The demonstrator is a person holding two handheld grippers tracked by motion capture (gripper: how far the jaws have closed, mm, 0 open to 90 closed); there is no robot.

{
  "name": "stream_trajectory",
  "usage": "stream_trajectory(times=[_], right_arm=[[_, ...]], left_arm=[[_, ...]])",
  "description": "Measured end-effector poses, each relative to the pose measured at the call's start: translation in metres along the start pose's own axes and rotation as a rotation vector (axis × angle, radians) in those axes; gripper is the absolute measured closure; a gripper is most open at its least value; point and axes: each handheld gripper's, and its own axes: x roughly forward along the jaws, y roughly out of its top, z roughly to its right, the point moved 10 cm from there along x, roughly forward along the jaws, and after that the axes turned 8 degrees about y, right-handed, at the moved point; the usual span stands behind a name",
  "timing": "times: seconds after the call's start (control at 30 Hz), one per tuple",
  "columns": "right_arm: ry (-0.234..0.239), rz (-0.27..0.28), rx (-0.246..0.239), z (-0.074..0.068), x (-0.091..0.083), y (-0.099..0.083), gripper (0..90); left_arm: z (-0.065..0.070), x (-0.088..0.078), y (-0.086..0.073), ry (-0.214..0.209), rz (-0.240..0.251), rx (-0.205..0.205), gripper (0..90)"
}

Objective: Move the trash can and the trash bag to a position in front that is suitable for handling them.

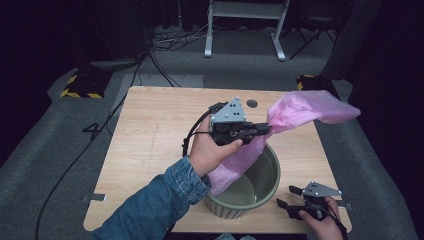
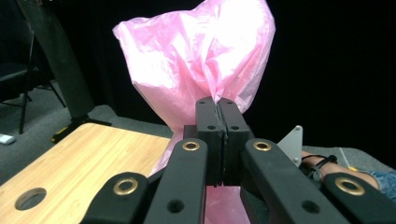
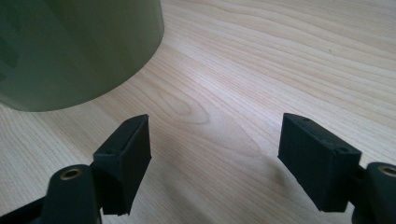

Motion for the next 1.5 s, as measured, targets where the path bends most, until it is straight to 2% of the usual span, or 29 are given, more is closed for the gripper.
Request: stream_trajectory(times=[0.1, 0.23, 0.33, 0.5, 0.7, 0.83, 1.0, 1.23, 1.5], right_arm=[[0.0, -0.005, 0.0, 0.001, 0.001, -0.001, 25.5], [0.003, -0.007, -0.007, -0.002, 0.002, 0.0, 25.5], [-0.001, -0.004, -0.009, 0.0, 0.0, 0.0, 25.4], [-0.001, -0.001, -0.007, 0.001, -0.001, -0.001, 25.4], [-0.007, 0.0, -0.002, 0.001, -0.001, 0.001, 25.4], [-0.012, 0.005, -0.02, -0.002, -0.002, 0.008, 25.3], [-0.03, 0.032, -0.04, -0.003, -0.013, 0.022, 25.3], [-0.06, 0.08, -0.06, -0.002, -0.035, 0.041, 25.4], [-0.084, 0.108, -0.07, 0.001, -0.045, 0.058, 25.9]], left_arm=[[0.005, 0.004, 0.009, -0.019, 0.016, -0.011, 89.3], [0.017, 0.008, 0.024, -0.034, 0.031, 0.027, 89.3], [0.02, 0.01, 0.027, -0.036, 0.031, 0.044, 89.1], [0.011, 0.005, 0.011, -0.003, -0.005, 0.036, 89.1], [0.003, -0.014, -0.005, 0.034, -0.029, 0.039, 88.9], [0.0, -0.026, -0.019, 0.06, -0.054, 0.029, 88.9], [-0.002, -0.041, -0.034, 0.086, -0.073, 0.017, 88.9], [-0.002, -0.057, -0.053, 0.104, -0.095, 0.008, 88.2], [-0.001, -0.066, -0.075, 0.101, -0.116, -0.017, 88.3]])
